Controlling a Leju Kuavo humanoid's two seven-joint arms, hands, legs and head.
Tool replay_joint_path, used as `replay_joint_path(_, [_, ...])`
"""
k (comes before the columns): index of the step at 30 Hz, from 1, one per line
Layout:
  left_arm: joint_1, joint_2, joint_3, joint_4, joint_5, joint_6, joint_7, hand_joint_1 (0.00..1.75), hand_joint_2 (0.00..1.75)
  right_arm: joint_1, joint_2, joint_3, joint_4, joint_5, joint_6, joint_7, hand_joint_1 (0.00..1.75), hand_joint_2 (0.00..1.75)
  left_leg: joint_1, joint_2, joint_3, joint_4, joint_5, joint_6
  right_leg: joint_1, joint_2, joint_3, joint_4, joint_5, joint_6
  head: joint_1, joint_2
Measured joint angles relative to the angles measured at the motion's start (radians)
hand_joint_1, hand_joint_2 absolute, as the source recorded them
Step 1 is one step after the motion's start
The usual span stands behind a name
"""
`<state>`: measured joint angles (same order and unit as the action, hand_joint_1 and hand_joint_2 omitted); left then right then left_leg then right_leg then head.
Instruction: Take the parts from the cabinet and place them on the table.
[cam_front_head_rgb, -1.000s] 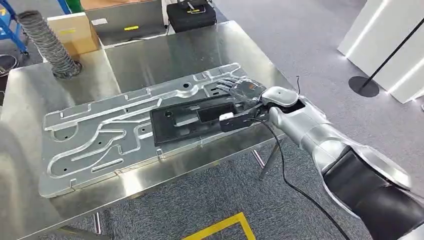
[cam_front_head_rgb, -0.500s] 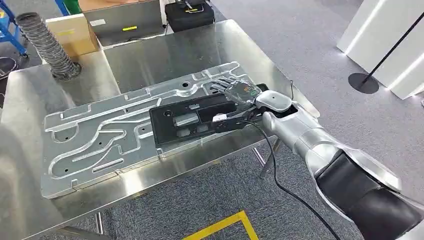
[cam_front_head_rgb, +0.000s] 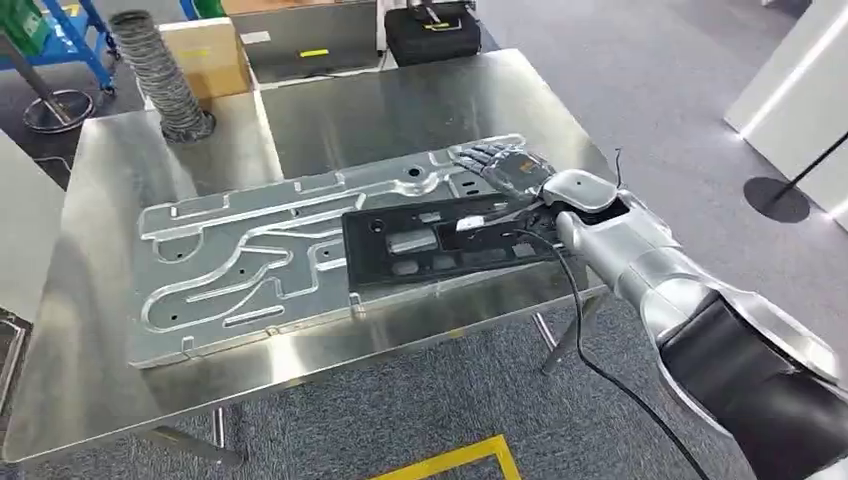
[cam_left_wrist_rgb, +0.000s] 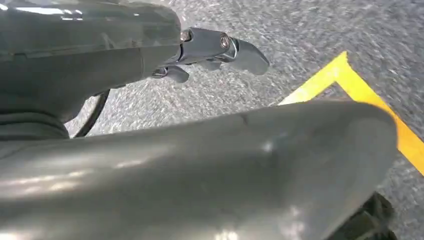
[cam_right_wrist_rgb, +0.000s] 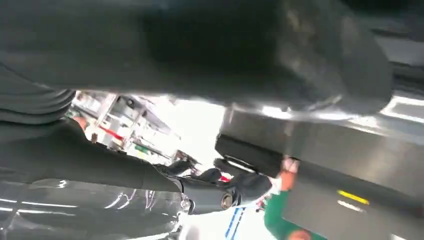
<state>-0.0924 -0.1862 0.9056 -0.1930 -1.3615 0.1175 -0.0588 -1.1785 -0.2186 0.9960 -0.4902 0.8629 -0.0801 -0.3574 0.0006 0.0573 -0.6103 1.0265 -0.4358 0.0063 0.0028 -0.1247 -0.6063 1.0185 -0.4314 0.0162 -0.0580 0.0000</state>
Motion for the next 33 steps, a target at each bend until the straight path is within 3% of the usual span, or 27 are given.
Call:
replay_joint_path(1, [0.0,0.0,0.0,0.0,0.0,0.0,0.0,0.0,0.0,-0.002,0.0,0.0,0.0,0.0,-0.003,-0.002,0.0,0.0,0.001,-0.015,0.001,-0.005,0.005,0.009,-0.001,-0.014,0.002,0.001,-0.003,0.007,0.0,0.0])
replay_joint_path(2, [0.001,-0.001,0.0,0.0,0.0,0.001,0.001,0.0,0.0,-0.004,0.0,-0.001,0.001,0.0,-0.004,-0.002,0.0,0.0,0.007,-0.027,0.002,-0.009,0.01,0.016,-0.01,0.025,0.0,0.015,-0.019,0.016,0.0,0.0])
replay_joint_path(3, [0.0,-0.001,0.001,0.0,0.0,0.002,0.002,0.0,0.0,-0.006,0.001,-0.001,0.002,0.0,-0.007,-0.002,0.0,0.0,0.008,-0.037,0.001,-0.01,0.012,0.019,-0.013,0.072,-0.019,0.054,-0.05,0.018,0.0,0.0])
replay_joint_path(4, [-0.003,-0.001,0.001,0.0,0.0,0.002,0.002,0.0,0.0,-0.006,0.008,-0.001,0.003,0.0,-0.009,-0.002,0.0,0.0,0.008,-0.047,0.0,-0.009,0.014,0.022,-0.015,0.1,-0.051,0.13,-0.093,0.02,0.0,0.0])
replay_joint_path(6, [-0.003,-0.002,0.001,0.0,0.0,0.002,0.002,0.0,0.0,-0.002,0.02,-0.001,0.011,0.0,-0.01,-0.002,0.0,0.0,0.007,-0.07,-0.001,-0.009,0.015,0.024,-0.015,0.119,-0.125,0.286,-0.154,0.023,0.0,0.0])
replay_joint_path(7, [-0.002,-0.002,0.002,0.0,0.001,0.002,0.002,0.0,0.0,0.002,0.027,-0.001,0.014,0.0,-0.01,-0.002,0.0,0.0,0.006,-0.086,-0.001,-0.009,0.015,0.024,-0.015,0.12,-0.146,0.323,-0.154,0.023,0.0,0.0])
replay_joint_path(8, [-0.001,-0.001,0.002,0.0,0.001,0.003,0.002,0.0,0.0,0.004,0.034,-0.001,0.016,0.0,-0.011,-0.002,0.0,0.0,0.006,-0.099,0.0,-0.008,0.015,0.024,-0.015,0.121,-0.14,0.302,-0.129,0.02,0.0,0.0])
replay_joint_path(11, [-0.001,-0.002,0.003,0.0,0.004,0.002,-0.002,0.0,0.0,-0.003,0.05,-0.004,0.02,0.0,-0.027,0.002,0.0,0.0,0.005,-0.122,0.005,-0.006,0.013,0.021,-0.014,0.133,-0.033,0.062,0.006,0.004,0.0,0.0])
replay_joint_path(12, [0.0,-0.002,0.004,0.0,0.011,-0.005,-0.005,0.0,0.0,-0.008,0.063,-0.005,0.023,0.0,-0.033,0.004,0.0,0.0,0.0,-0.126,0.002,-0.003,0.011,0.015,-0.009,0.151,-0.015,0.02,0.001,-0.002,0.0,0.0])
replay_joint_path(16, [0.0,-0.003,0.019,0.0,0.032,-0.033,-0.006,0.0,0.0,-0.012,0.098,-0.006,0.03,0.004,-0.04,0.008,0.0,0.0,0.005,-0.134,-0.002,-0.009,0.013,-0.008,-0.008,0.149,-0.016,0.004,0.005,-0.014,0.0,0.0])
replay_joint_path(17, [-0.001,-0.002,0.022,0.0,0.037,-0.043,-0.003,0.0,0.0,-0.013,0.098,-0.006,0.03,0.004,-0.041,0.008,0.0,0.0,0.003,-0.117,-0.006,0.0,0.002,-0.014,-0.018,0.14,-0.009,-0.006,0.015,-0.022,0.0,0.0])
replay_joint_path(18, [-0.001,-0.002,0.025,0.0,0.039,-0.048,-0.002,0.0,0.0,-0.014,0.098,-0.007,0.031,0.003,-0.043,0.008,0.0,0.0,-0.001,-0.091,-0.014,0.031,-0.03,-0.021,-0.017,0.137,-0.007,-0.011,0.018,-0.026,0.0,0.0])
replay_joint_path(19, [-0.001,-0.002,0.027,0.0,0.039,-0.053,0.0,0.0,0.0,-0.016,0.093,-0.008,0.032,0.004,-0.044,0.008,0.0,0.0,0.002,-0.078,-0.039,0.098,-0.076,-0.023,-0.016,0.132,-0.009,-0.011,0.019,-0.028,-0.001,0.0])
replay_joint_path(21, [-0.001,-0.002,0.029,0.0,0.04,-0.059,0.002,0.0,0.0,-0.015,0.075,-0.009,0.035,0.003,-0.045,0.009,0.0,0.0,0.007,-0.071,-0.099,0.254,-0.149,-0.029,-0.015,0.119,-0.012,-0.009,0.02,-0.029,-0.001,0.0])
replay_joint_path(22, [-0.001,-0.002,0.032,0.0,0.04,-0.061,0.003,0.0,0.0,-0.014,0.065,-0.009,0.035,0.003,-0.045,0.009,0.0,0.0,0.01,-0.07,-0.117,0.302,-0.16,-0.032,-0.015,0.112,-0.015,-0.007,0.02,-0.029,-0.001,0.0])
replay_joint_path(23, [-0.001,-0.002,0.035,0.0,0.04,-0.063,0.005,0.0,0.0,-0.014,0.056,-0.009,0.035,0.003,-0.045,0.009,0.0,0.0,0.013,-0.068,-0.11,0.298,-0.148,-0.035,-0.016,0.108,-0.017,-0.005,0.02,-0.029,0.0,0.0])
replay_joint_path(24, [-0.001,-0.002,0.037,0.0,0.04,-0.064,0.007,0.0,0.0,-0.014,0.048,-0.009,0.035,0.003,-0.045,0.008,0.0,0.0,0.016,-0.065,-0.083,0.251,-0.119,-0.037,-0.017,0.104,-0.02,-0.001,0.02,-0.028,-0.001,0.0])
replay_joint_path(26, [-0.002,-0.001,0.041,0.0,0.04,-0.067,0.008,0.0,0.0,-0.017,0.038,-0.01,0.035,0.003,-0.045,0.008,0.0,0.0,0.021,-0.057,0.017,0.069,-0.038,-0.038,-0.019,0.098,-0.026,0.011,0.021,-0.024,-0.001,0.0])
replay_joint_path(27, [-0.004,-0.001,0.042,0.0,0.04,-0.068,0.008,0.0,0.0,-0.02,0.034,-0.012,0.035,0.003,-0.045,0.008,0.0,0.0,0.021,-0.048,0.041,0.017,-0.046,-0.036,-0.015,0.097,-0.032,0.015,0.021,-0.016,-0.001,0.0])
replay_joint_path(28, [-0.005,-0.001,0.043,0.0,0.04,-0.07,0.008,0.0,0.0,-0.022,0.031,-0.014,0.035,0.002,-0.044,0.008,0.0,0.0,0.015,-0.053,0.039,0.009,-0.036,-0.025,-0.011,0.097,-0.039,0.024,0.024,-0.01,0.0,0.0])
replay_joint_path(29, [-0.005,-0.001,0.043,0.0,0.04,-0.071,0.008,0.0,0.0,-0.023,0.031,-0.015,0.035,0.001,-0.044,0.008,0.0,0.0,0.016,-0.053,0.033,0.013,-0.034,-0.021,-0.009,0.097,-0.042,0.019,0.031,-0.001,-0.001,0.0])
replay_joint_path(31, [-0.003,-0.001,0.044,0.0,0.041,-0.074,0.008,0.0,0.0,-0.022,0.031,-0.016,0.036,0.001,-0.04,0.008,0.0,0.0,0.01,-0.057,0.027,0.015,-0.023,-0.005,-0.015,0.095,-0.043,0.013,0.042,0.014,0.0,0.0])
replay_joint_path(32, [-0.002,-0.001,0.044,0.0,0.041,-0.076,0.008,0.0,0.0,-0.022,0.031,-0.016,0.038,0.001,-0.037,0.008,0.0,0.0,0.016,-0.055,0.025,0.002,-0.01,0.007,-0.018,0.097,-0.048,0.017,0.038,0.02,0.0,0.0])
replay_joint_path(33, [-0.004,-0.001,0.044,0.0,0.041,-0.076,0.008,0.0,0.0,-0.023,0.035,-0.019,0.039,0.002,-0.032,0.008,0.0,0.0,0.016,-0.052,0.016,0.0,0.001,0.012,-0.02,0.106,-0.057,0.04,-0.001,0.025,0.0,0.0])
